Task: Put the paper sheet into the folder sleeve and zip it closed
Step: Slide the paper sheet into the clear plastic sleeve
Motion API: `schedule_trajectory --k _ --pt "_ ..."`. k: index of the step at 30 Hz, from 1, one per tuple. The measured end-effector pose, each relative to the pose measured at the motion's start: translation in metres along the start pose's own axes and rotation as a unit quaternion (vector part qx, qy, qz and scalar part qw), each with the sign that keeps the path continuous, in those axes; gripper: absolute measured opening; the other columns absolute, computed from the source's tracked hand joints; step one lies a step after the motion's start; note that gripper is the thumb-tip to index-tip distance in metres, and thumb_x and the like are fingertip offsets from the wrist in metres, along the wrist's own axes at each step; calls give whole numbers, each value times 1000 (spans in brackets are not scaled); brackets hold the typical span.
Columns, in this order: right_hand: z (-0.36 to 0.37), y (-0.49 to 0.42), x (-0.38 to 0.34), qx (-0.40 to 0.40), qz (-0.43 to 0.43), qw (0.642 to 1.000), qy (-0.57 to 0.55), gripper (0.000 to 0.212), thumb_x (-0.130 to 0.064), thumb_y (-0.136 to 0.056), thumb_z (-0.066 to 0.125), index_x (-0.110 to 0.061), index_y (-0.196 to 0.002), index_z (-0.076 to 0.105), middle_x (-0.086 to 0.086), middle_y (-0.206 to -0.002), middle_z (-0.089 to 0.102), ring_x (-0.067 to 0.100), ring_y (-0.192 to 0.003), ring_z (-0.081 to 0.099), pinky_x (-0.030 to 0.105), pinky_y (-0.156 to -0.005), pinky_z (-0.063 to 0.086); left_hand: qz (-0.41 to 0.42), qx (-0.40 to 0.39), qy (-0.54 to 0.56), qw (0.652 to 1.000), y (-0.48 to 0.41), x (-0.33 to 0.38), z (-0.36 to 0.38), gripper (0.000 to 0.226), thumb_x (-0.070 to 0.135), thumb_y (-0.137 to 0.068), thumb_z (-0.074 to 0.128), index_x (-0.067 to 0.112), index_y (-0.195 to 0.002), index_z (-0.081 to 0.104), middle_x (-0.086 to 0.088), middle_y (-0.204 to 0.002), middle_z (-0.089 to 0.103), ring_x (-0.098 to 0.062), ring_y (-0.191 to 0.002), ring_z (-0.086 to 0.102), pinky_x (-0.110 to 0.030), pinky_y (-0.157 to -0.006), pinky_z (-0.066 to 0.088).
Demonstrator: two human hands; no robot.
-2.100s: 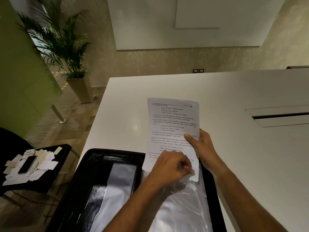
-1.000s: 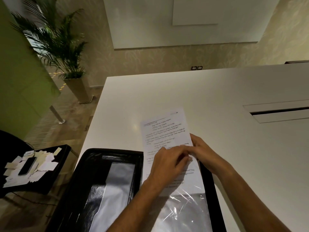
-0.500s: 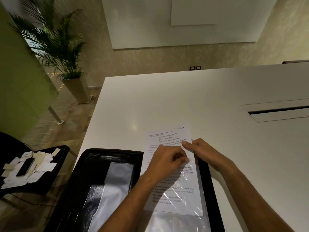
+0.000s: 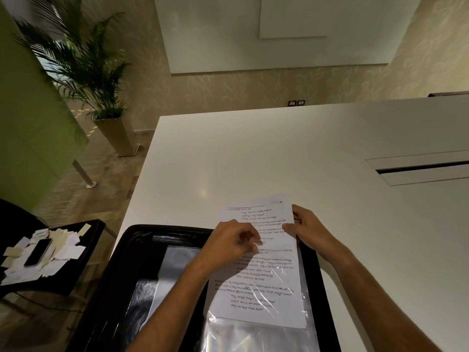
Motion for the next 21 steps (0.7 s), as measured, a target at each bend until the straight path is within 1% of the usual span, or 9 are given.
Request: schedule_trajectory --k 3,6,8,11,14,16,18,19,21 --pt "0 1 -1 -37 20 999 17 49 3 -86 67 -38 -107 81 -9 -110 87 14 -97 85 21 -70 64 7 -8 -14 1000 -1 4 5 13 35 -91 84 36 -103 79 24 -96 79 1 -93 71 -8 -75 45" --pt "-2 -1 -2 -68 42 996 47 38 0 -81 70 -32 -98 82 -2 -102 87 20 -91 85 28 -70 65 10 16 -33 999 -2 5 8 12 35 -92 81 37 -103 77 25 -97 75 2 -96 67 -16 -79 50" --pt "-4 -4 -3 -91 55 991 79 35 -4 -80 75 -26 -106 81 -1 -103 87 21 -93 85 36 -78 66 11 30 -53 998 -3 6 9 10 36 -95 79 38 -104 76 29 -95 71 4 -98 62 -17 -81 47" --pt "-6 -9 -3 -78 53 992 87 49 -5 -86 87 -27 -127 70 -2 -114 86 18 -99 84 40 -83 69 22 41 -73 996 -2 7 12 13 37 -97 80 38 -109 78 26 -99 72 3 -99 56 -21 -85 45" --pt "-5 -13 -7 -63 19 997 51 74 -18 -89 93 -37 -146 51 -2 -116 83 10 -96 83 20 -75 62 25 63 -85 994 -2 7 12 20 37 -91 86 36 -111 81 22 -95 76 -3 -107 53 -24 -86 47" --pt "-2 -19 -11 -64 -14 993 96 62 -28 -97 86 -34 -150 55 -5 -126 77 3 -106 77 15 -87 55 31 82 -95 992 -2 7 10 21 38 -87 89 34 -107 83 18 -88 79 -4 -110 53 -24 -87 48" --pt "-3 -25 -14 -48 -40 984 169 40 -27 -102 79 -26 -141 69 -7 -130 73 12 -115 70 29 -99 54 26 86 -88 992 -2 5 8 18 36 -88 88 32 -105 85 16 -87 80 -6 -114 54 -26 -91 50" --pt "-3 -27 -16 -35 -42 982 182 29 -22 -102 78 -25 -130 75 -7 -119 75 16 -106 71 36 -98 55 19 82 -84 993 -2 3 8 16 35 -89 88 32 -104 85 16 -88 81 -7 -118 53 -29 -94 52" --pt "-5 -28 -17 -23 -42 983 178 17 -12 -98 76 -25 -107 82 -6 -98 77 20 -88 70 36 -87 55 6 79 -74 994 -1 0 11 13 32 -90 87 31 -103 84 17 -87 81 -7 -125 52 -31 -101 51"
Point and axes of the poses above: each hand's wrist, its own y-axis away from the middle knuckle, its own z-axis out of the palm, x = y × z, the point moved 3 cm from there along -y, towards the middle knuckle
